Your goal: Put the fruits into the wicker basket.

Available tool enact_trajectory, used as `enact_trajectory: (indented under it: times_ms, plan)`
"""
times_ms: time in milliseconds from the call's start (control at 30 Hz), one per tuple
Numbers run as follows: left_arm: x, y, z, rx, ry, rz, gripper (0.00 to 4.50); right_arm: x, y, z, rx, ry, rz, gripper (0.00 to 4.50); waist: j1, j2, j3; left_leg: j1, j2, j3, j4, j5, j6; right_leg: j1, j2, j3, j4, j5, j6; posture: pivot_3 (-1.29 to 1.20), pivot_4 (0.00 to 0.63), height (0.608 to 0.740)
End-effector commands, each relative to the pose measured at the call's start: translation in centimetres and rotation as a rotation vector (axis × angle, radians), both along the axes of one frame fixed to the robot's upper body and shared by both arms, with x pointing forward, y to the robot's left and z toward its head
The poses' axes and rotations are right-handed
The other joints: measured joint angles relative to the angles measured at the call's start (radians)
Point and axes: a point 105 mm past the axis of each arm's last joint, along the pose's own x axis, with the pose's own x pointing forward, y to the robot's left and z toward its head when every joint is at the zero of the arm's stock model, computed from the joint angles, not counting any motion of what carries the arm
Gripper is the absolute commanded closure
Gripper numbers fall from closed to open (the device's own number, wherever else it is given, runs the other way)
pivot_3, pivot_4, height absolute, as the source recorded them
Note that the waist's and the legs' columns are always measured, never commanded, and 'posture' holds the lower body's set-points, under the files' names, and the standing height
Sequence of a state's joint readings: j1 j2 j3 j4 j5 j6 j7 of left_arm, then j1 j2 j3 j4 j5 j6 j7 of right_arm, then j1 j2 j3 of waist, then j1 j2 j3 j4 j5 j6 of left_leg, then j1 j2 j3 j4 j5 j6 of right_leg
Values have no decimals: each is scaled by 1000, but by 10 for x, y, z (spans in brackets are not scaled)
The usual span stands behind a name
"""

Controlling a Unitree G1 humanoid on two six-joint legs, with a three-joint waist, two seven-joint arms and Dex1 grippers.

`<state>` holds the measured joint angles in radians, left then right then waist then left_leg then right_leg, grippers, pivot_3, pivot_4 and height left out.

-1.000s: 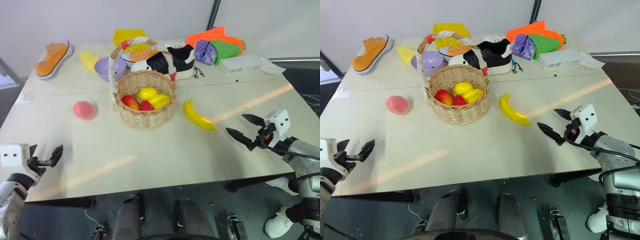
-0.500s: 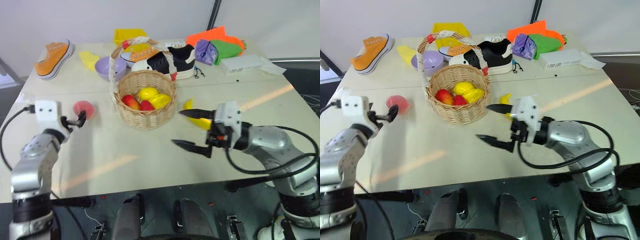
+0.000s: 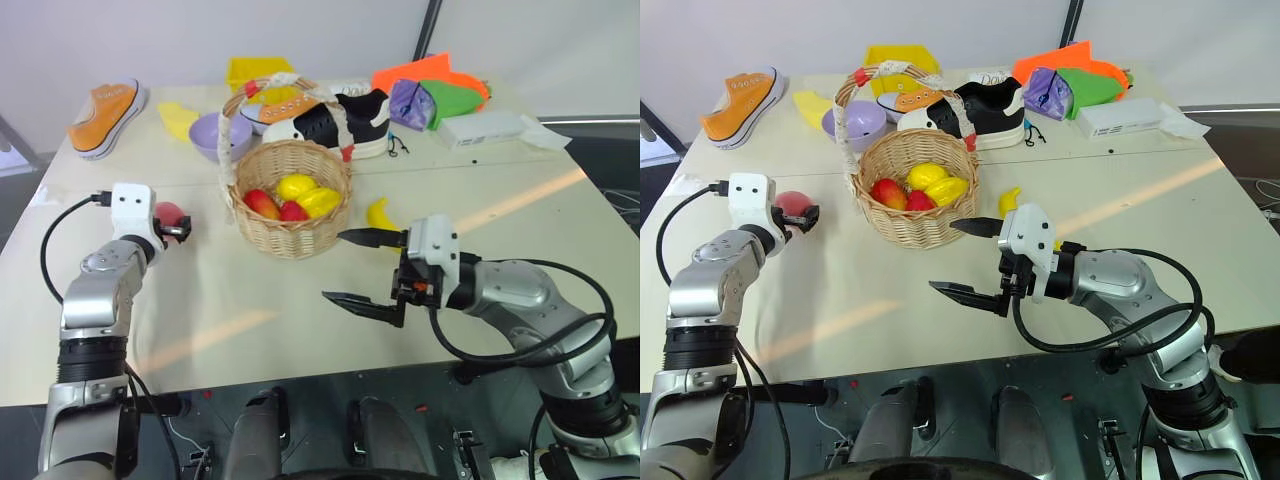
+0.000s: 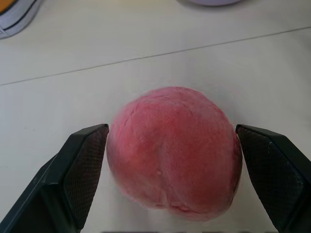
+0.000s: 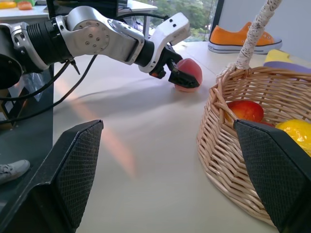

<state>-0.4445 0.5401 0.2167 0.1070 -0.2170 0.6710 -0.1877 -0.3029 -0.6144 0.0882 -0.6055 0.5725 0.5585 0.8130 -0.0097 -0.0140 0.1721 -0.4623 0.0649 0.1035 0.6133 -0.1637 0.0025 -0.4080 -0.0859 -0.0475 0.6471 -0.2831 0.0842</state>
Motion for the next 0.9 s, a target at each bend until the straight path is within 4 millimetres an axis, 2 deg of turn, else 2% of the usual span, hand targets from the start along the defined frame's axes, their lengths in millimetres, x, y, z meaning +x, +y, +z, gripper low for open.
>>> enact_trajectory:
  times_ms: [33, 100, 167, 233, 300, 367, 433, 533, 667, 800, 900]
  plan:
    - [3, 6, 11, 9, -27, 24, 1245, -6, 6, 12, 19, -67, 26, 0, 0, 0, 0, 0, 0, 0, 0, 0, 0, 0, 0, 0, 0, 0, 0, 0, 150, 740]
    - [3, 7, 10, 6, -22, 26, 1540, -4, 6, 13, 21, -73, 22, 0, 0, 0, 0, 0, 0, 0, 0, 0, 0, 0, 1, 0, 0, 0, 0, 0, 150, 740]
    - [3, 8, 11, 9, -22, 28, 1610, -3, 5, 14, 21, -78, 19, 0, 1, 0, 0, 0, 0, 0, 1, 0, 0, 0, 1, 0, 1, 0, 0, 0, 150, 740]
    - [-2, 11, 29, 24, -101, 12, 1610, -1, 4, 14, 16, -86, 10, 0, 0, -1, 0, 0, 0, 0, 1, 0, 0, 0, 1, 0, 1, 0, 1, 0, 150, 740]
    - [-10, 6, 50, 11, -191, -46, 1610, 0, 3, 15, 14, -93, 4, 0, -2, -1, 0, 0, 0, 0, 1, 0, 0, 0, 1, 0, 1, 0, 1, 0, 150, 740]
    - [-33, -19, 79, 1, -289, -259, 1610, 2, -1, 16, 10, -99, -8, 0, -4, -3, 1, 0, 1, 0, 0, 0, 0, 0, 1, 0, 1, 0, 1, 0, 150, 740]
    - [-61, -51, 99, -53, -320, -507, 1610, 5, -5, 17, 8, -104, -20, 0, -5, -3, 1, 0, 1, 0, 0, 0, 0, -1, -1, 0, 1, 0, 1, 0, 150, 740]
    - [-89, -91, 115, -75, -287, -774, 1610, 10, -9, 19, 8, -108, -31, 0, 2, -3, 1, 0, 1, -1, 0, -1, -3, 0, -3, 0, 1, -1, -3, 0, 150, 740]
    - [-74, -137, 131, -72, -302, -865, 1610, 18, -14, 20, -2, -119, -54, 0, 18, -2, 0, 2, -1, -1, 1, -1, -3, 2, -5, -2, -1, -2, -3, 0, 150, 740]
    - [-35, -165, 125, 27, -276, -805, 1610, 28, -20, 23, -10, -131, -93, 0, 24, -3, 0, 2, -2, 0, 3, 0, 0, 5, -1, -1, -1, -1, -3, 0, 150, 740]
    - [-18, -181, 117, 31, -253, -808, 1610, 37, -28, 19, -28, -121, -155, 0, 21, -3, 0, 1, -3, 1, 3, 0, 1, 4, 2, -1, 0, 0, 0, 0, 150, 740]
